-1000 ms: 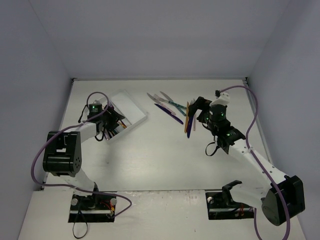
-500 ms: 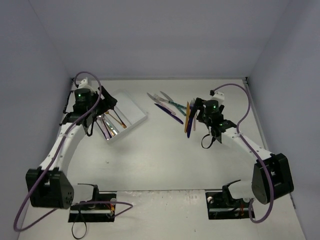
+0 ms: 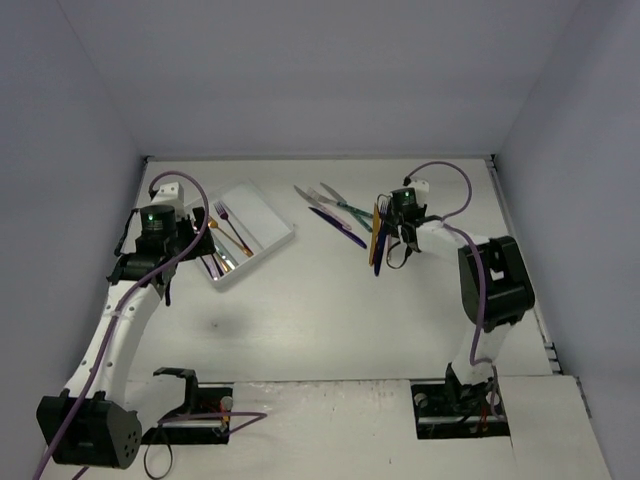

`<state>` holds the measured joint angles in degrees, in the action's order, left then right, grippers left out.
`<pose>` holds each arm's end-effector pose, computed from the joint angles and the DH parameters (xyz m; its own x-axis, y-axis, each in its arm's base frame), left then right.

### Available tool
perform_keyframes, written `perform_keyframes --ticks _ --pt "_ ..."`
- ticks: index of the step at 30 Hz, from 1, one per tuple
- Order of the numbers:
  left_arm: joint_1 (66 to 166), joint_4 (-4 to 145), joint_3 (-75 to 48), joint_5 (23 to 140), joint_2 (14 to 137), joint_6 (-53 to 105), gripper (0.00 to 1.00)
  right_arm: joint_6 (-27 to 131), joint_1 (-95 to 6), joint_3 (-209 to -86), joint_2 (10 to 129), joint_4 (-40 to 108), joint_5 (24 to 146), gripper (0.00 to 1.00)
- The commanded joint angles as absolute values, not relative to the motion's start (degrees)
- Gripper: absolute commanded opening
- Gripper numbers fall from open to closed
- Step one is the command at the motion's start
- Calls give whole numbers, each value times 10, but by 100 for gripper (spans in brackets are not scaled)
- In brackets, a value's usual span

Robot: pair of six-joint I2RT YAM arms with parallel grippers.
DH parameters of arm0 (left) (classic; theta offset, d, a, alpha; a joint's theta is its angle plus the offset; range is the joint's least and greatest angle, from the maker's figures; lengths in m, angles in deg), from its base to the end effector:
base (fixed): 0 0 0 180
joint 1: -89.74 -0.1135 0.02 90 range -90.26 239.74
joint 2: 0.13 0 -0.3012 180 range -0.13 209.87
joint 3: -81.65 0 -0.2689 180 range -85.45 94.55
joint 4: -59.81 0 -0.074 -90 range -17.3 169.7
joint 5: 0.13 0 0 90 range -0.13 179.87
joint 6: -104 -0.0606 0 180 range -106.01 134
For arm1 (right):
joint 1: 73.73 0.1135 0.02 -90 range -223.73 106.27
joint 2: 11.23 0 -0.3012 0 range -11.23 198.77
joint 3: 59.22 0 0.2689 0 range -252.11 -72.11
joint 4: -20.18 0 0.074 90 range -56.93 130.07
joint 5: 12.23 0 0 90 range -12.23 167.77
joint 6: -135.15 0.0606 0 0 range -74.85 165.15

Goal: Sort the eating utensils into containers

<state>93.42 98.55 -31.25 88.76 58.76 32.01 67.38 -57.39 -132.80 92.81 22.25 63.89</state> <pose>0.2459 -0.0170 0.3414 -0.5071 -0.2771 -0.8161 -0.0799 0.9579 -0.2757 0.4233 0.1090 0.1980 -0.5076 0.2339 -0.8292 0.1221 0.9723 0.1996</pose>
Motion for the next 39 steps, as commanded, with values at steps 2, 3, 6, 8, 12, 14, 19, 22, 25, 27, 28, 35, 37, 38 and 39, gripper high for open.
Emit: perform_keyframes --ticks 2,3,6,8,12,14,19,22,25,27,28,35,37,38,39 --pt "933 969 -299 899 572 296 72 654 -579 -1397 970 203 631 37" --pt "933 971 -299 899 572 296 72 653 -579 -1403 975 203 637 36" --pt "933 971 -299 899 573 296 72 652 -579 -1412 983 202 638 35" --pt "933 971 -298 899 574 296 72 650 -579 -1419 992 203 634 34" --pt "933 971 -299 899 577 297 72 648 -579 -1425 1005 203 634 34" --pt "933 971 -298 899 576 297 72 648 -580 -1427 1009 203 639 34" --pt "933 970 -298 884 579 298 72 643 -580 -1429 1019 203 654 33" --pt "933 970 -299 881 581 299 72 643 -581 -1426 1020 203 653 31" --pt "933 970 -298 881 583 299 72 646 -585 -1418 1015 202 648 23" --pt "933 969 -299 880 584 300 72 647 -589 -1413 1011 202 642 15" --pt "933 969 -300 880 584 300 72 647 -591 -1411 1010 202 641 11" --pt "933 963 -300 868 589 300 72 646 -594 -1396 973 200 648 0" --pt "933 957 -300 854 589 299 72 647 -593 -1392 953 200 655 0" --pt "933 951 -302 841 588 297 72 648 -593 -1389 939 200 660 0" --pt "934 942 -306 825 585 297 72 649 -592 -1385 923 200 668 0"
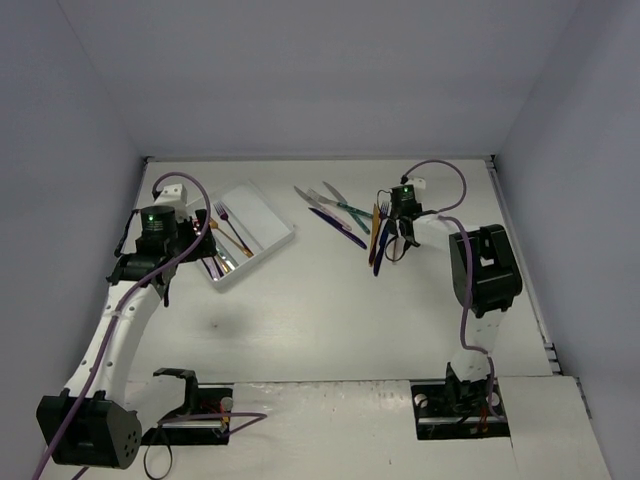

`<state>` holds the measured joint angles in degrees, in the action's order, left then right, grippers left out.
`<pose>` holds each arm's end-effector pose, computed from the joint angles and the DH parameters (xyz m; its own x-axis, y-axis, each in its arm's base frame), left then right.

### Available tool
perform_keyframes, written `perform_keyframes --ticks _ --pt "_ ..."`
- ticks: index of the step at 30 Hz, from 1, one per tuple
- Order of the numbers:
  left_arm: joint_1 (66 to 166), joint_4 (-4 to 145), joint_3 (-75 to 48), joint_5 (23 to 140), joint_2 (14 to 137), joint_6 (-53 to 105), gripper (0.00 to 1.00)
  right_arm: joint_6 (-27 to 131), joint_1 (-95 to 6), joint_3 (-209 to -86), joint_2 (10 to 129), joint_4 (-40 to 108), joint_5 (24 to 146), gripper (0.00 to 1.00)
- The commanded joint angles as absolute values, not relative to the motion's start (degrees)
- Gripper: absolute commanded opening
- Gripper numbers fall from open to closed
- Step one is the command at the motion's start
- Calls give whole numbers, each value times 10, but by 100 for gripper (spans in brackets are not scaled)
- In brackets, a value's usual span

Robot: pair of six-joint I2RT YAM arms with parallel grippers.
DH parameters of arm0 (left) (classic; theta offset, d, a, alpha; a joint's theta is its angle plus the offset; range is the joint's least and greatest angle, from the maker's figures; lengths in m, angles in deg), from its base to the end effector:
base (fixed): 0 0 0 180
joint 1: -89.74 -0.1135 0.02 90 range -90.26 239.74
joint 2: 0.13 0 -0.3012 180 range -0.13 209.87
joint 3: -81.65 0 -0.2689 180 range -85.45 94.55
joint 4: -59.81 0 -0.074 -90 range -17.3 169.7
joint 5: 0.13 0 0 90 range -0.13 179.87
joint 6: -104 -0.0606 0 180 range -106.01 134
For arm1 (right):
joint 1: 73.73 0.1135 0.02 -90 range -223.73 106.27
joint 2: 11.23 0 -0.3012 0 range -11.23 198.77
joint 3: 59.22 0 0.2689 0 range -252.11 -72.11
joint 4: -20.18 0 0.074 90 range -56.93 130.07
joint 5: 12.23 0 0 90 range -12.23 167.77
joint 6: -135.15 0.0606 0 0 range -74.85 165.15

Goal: Sort the eating utensils into containers

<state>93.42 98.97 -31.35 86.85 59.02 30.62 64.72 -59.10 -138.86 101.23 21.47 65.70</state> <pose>0.2461 -0.0190 0.3389 -0.5281 -0.2522 -0.8108 -0.0439 0.9617 -0.2706 0.4593 0.1068 0.1714 -0.5379 0.1981 -0.8194 0.1069 0.9802 0.1668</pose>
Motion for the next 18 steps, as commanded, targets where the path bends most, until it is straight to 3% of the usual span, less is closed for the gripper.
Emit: perform_keyframes --ticks 1,11,18 --pt "937 935 -309 813 583 301 72 651 -593 -1382 907 200 681 0" --pt "1073 849 -307 731 587 386 72 693 -560 -1314 731 116 899 0" --pt "1233 765 -282 801 625 447 72 760 -482 -1248 654 -12 933 0"
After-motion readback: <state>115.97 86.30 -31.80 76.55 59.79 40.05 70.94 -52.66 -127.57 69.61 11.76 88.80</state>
